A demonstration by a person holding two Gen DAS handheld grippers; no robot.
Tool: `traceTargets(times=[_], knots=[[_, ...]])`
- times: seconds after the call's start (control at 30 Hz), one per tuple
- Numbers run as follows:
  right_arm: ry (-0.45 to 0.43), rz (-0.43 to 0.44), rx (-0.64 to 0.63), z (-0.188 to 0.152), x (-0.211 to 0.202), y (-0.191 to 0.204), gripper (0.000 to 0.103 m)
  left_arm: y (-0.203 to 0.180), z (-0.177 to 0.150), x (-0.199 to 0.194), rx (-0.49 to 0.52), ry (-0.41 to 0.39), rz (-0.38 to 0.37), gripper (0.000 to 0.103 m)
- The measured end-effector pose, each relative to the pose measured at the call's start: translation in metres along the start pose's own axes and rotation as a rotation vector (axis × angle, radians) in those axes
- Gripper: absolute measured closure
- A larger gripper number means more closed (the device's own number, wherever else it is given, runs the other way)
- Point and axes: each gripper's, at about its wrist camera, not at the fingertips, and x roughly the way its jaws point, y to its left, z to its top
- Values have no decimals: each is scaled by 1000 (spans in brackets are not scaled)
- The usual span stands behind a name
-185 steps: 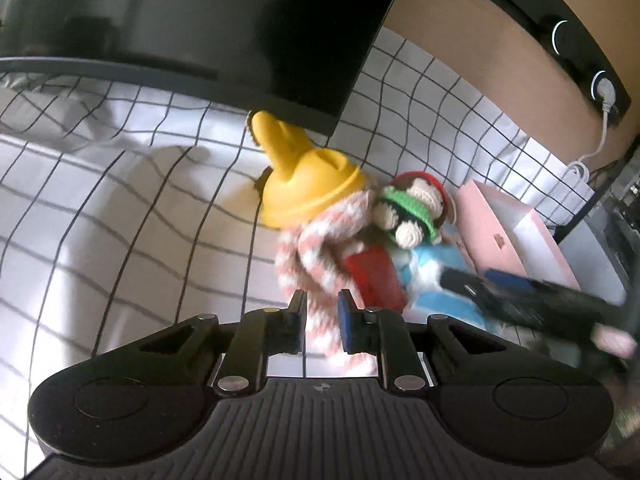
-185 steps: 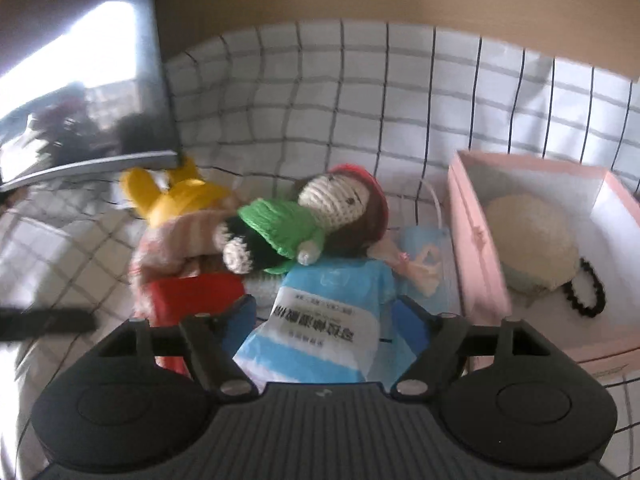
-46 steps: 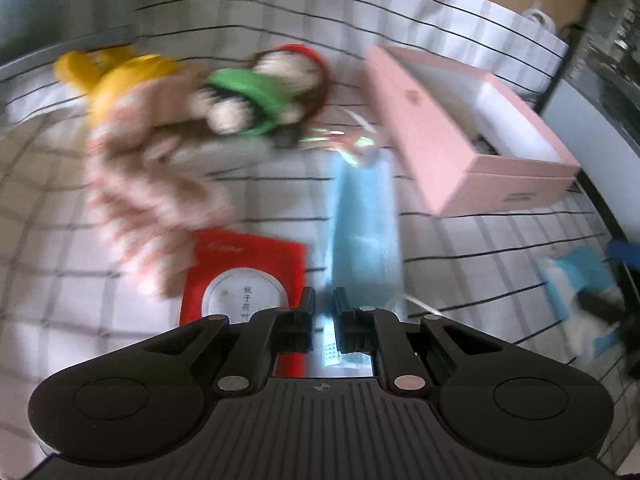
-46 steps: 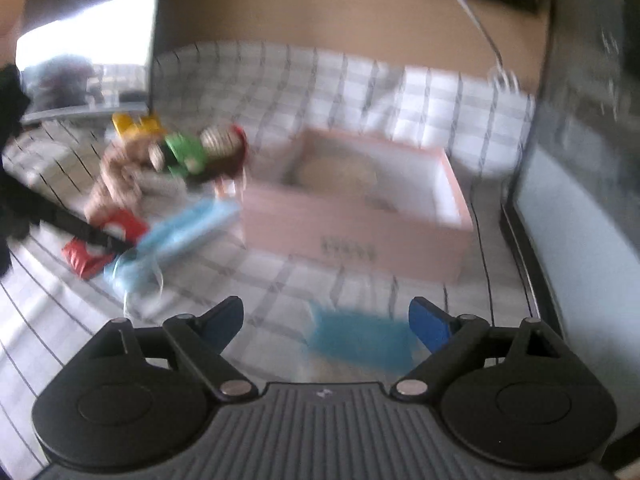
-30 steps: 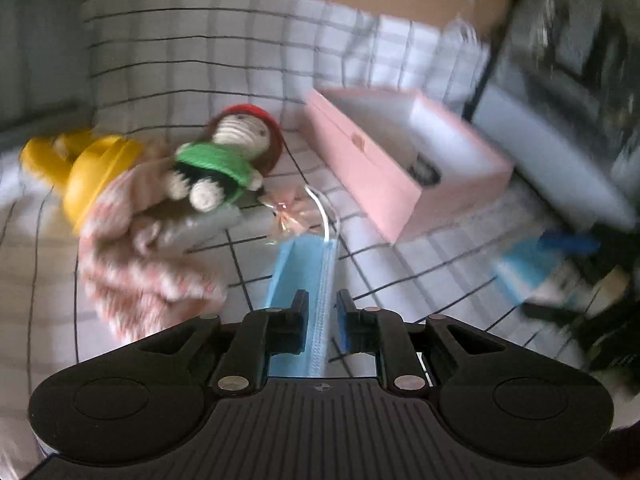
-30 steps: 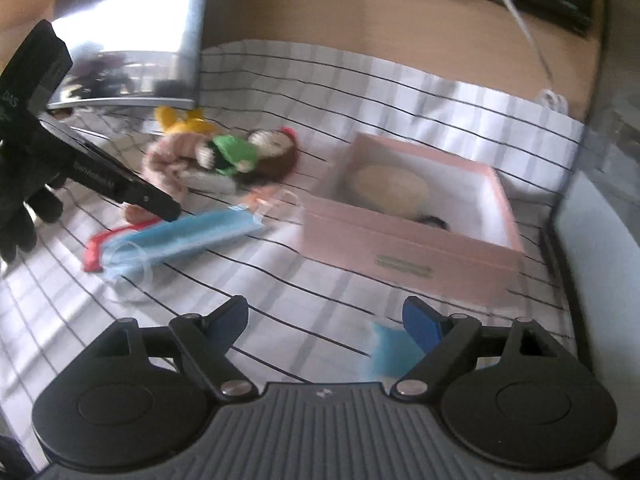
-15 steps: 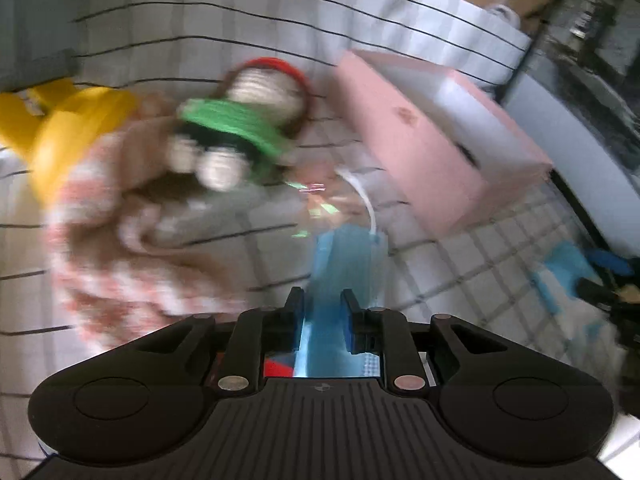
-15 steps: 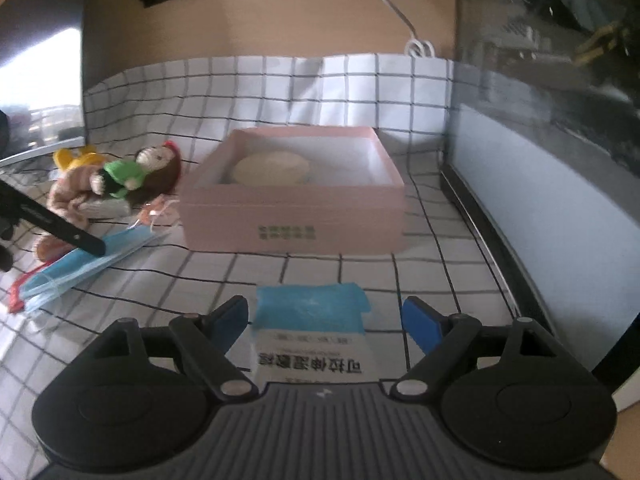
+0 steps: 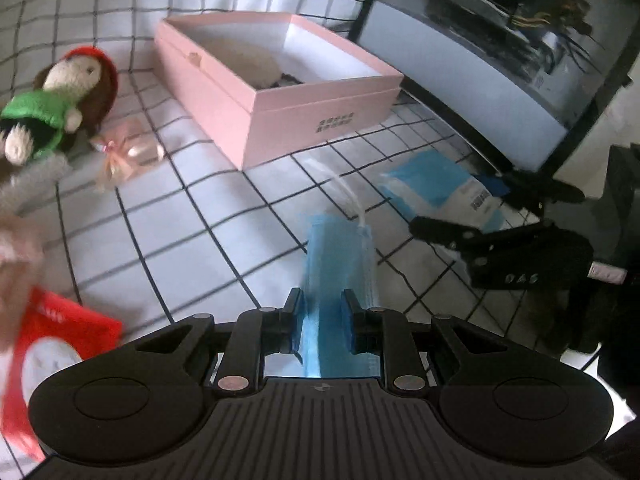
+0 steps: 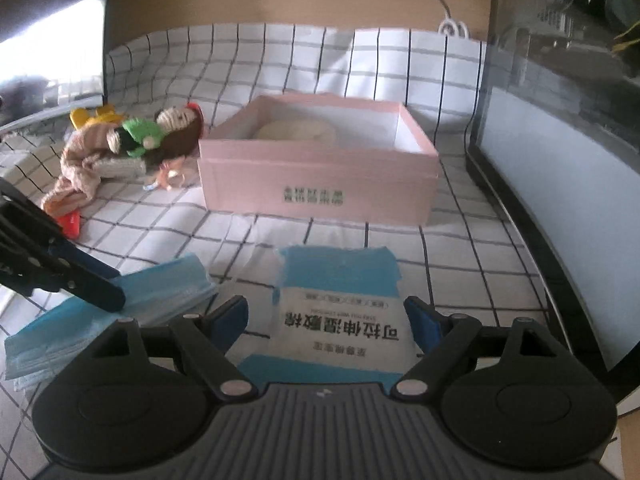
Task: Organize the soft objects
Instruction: 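Lift the mask with the left tool toward the pink box while the right tool holds the wipes pack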
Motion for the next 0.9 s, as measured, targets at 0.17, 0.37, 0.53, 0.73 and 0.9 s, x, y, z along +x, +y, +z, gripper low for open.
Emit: traceTargets(times=[0.17, 0.37, 0.53, 0.73, 0.9], knots=[[66, 9, -39, 4, -1, -2, 39, -7, -5, -10, -35, 42, -8, 81], [90, 45, -47, 7, 9, -8, 36, -34, -10, -4, -45, 78, 98, 81], [54, 43, 13, -1, 11, -16, 23, -47, -11, -3, -155, 68, 137, 81], [60, 54, 5, 0, 14, -15, 16, -77, -16, -4, -97, 55, 269, 81], [65, 93, -4, -1, 14, -15, 9, -91, -22, 10, -54, 40, 338, 76]])
